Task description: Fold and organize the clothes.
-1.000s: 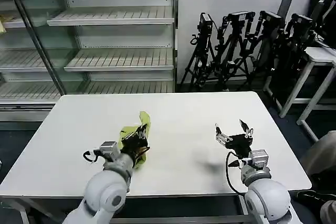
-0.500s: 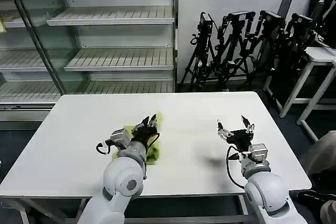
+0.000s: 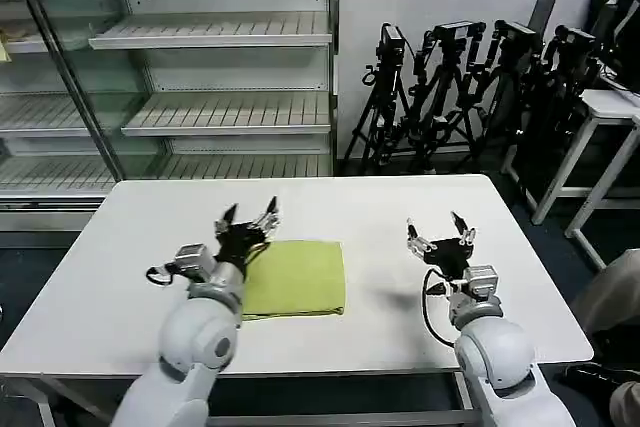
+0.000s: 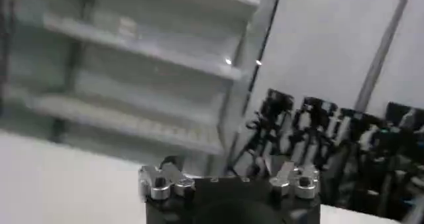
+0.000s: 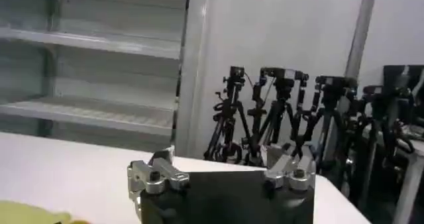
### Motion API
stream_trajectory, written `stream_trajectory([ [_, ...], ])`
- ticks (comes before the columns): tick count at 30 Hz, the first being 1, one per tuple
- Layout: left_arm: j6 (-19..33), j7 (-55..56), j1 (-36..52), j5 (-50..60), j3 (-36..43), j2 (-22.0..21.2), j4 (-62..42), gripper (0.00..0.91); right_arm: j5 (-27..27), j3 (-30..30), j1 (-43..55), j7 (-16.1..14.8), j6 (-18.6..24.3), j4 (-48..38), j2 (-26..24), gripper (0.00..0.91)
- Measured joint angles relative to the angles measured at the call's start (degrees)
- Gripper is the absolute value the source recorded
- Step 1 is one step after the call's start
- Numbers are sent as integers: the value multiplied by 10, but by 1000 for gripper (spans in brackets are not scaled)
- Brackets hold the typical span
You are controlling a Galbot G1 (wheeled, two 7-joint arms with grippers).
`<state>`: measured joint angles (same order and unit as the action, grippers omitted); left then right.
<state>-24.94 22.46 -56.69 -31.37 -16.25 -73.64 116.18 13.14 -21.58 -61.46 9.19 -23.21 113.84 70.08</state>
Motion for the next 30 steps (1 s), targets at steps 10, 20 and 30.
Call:
stream_trajectory([
  [10, 81, -159, -59, 120, -102, 38, -63, 907, -16, 30, 36, -2, 9, -50, 33, 907],
  [20, 130, -237, -82, 159, -155, 64, -101, 907, -25, 40, 53, -7, 10, -75, 46, 907],
  [30, 137, -264, -86, 164, -179, 71, -119, 907, -30, 39, 59, -10, 22, -87, 44, 907],
])
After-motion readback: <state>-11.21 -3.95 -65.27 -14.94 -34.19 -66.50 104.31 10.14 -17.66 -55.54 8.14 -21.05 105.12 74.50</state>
